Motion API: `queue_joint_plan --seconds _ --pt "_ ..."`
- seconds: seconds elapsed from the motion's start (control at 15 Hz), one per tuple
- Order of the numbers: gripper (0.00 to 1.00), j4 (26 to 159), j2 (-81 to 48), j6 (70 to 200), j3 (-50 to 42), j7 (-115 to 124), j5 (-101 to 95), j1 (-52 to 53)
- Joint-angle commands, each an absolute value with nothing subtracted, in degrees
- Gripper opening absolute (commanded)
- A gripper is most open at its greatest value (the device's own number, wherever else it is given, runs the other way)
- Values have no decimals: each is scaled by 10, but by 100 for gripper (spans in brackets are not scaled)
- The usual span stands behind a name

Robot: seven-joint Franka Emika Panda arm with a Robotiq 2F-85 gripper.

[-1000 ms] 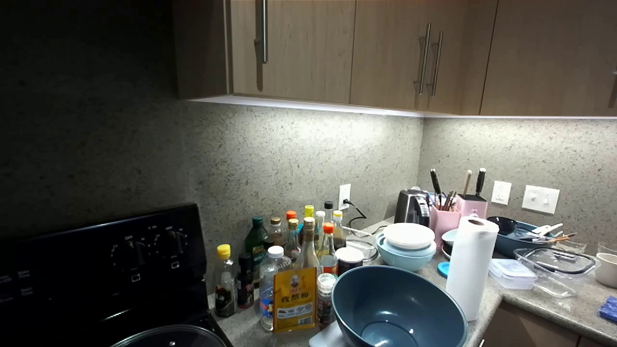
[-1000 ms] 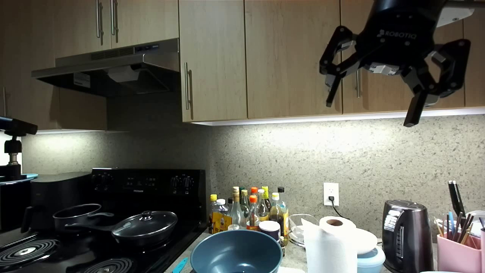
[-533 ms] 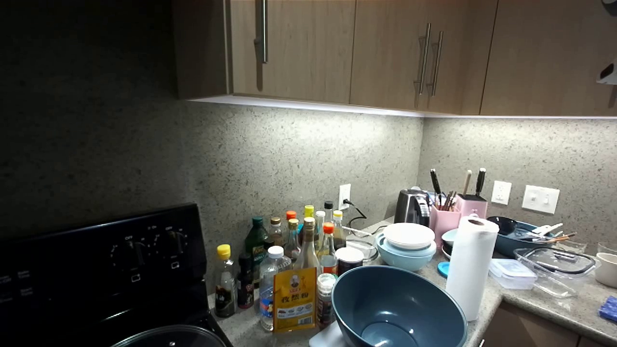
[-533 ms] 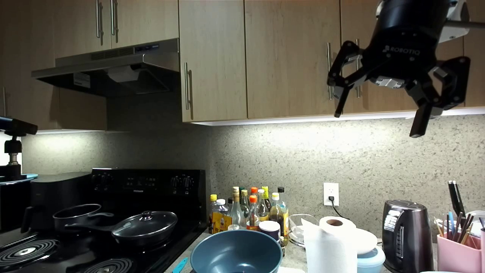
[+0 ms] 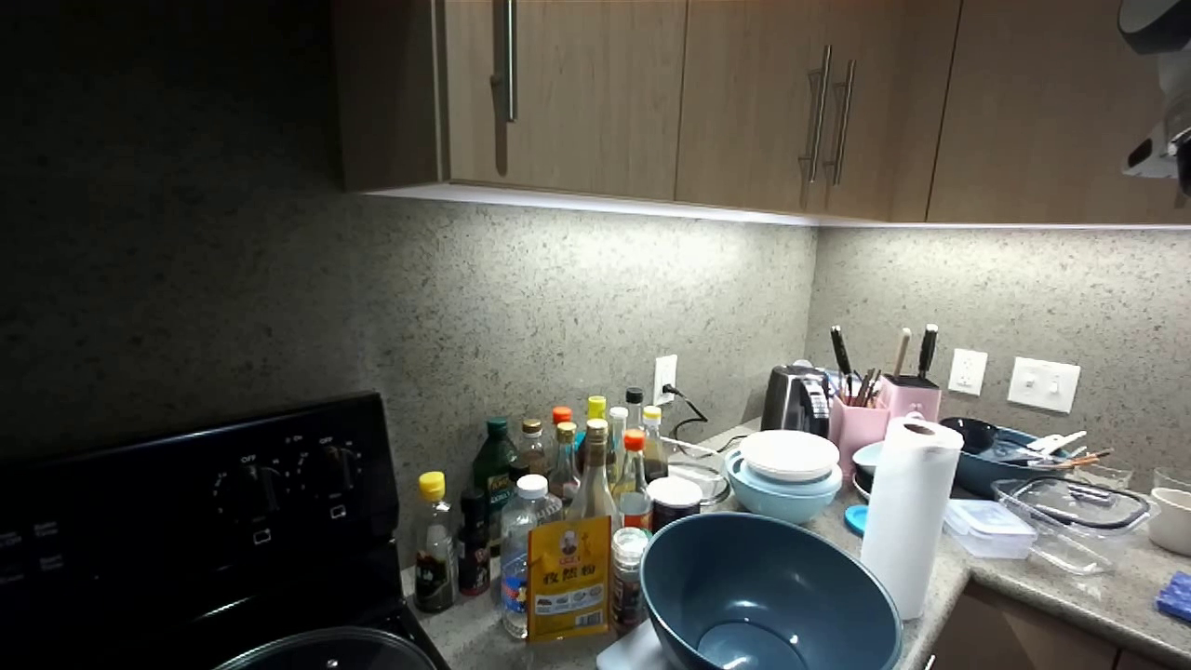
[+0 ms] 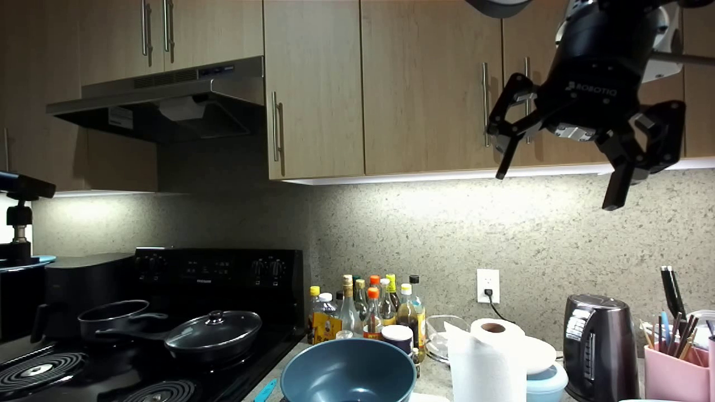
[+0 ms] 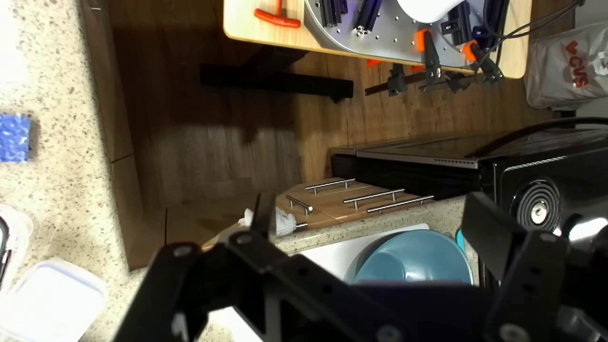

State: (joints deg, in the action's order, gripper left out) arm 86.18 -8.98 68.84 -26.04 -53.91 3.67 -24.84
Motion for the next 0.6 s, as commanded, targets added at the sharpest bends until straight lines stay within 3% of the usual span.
queue_joint_plan --seconds 0.0,0.53 --pt "100 833 -101 645 -239 -534 32 -262" --pt "100 830 -96 641 -226 -537 36 -264"
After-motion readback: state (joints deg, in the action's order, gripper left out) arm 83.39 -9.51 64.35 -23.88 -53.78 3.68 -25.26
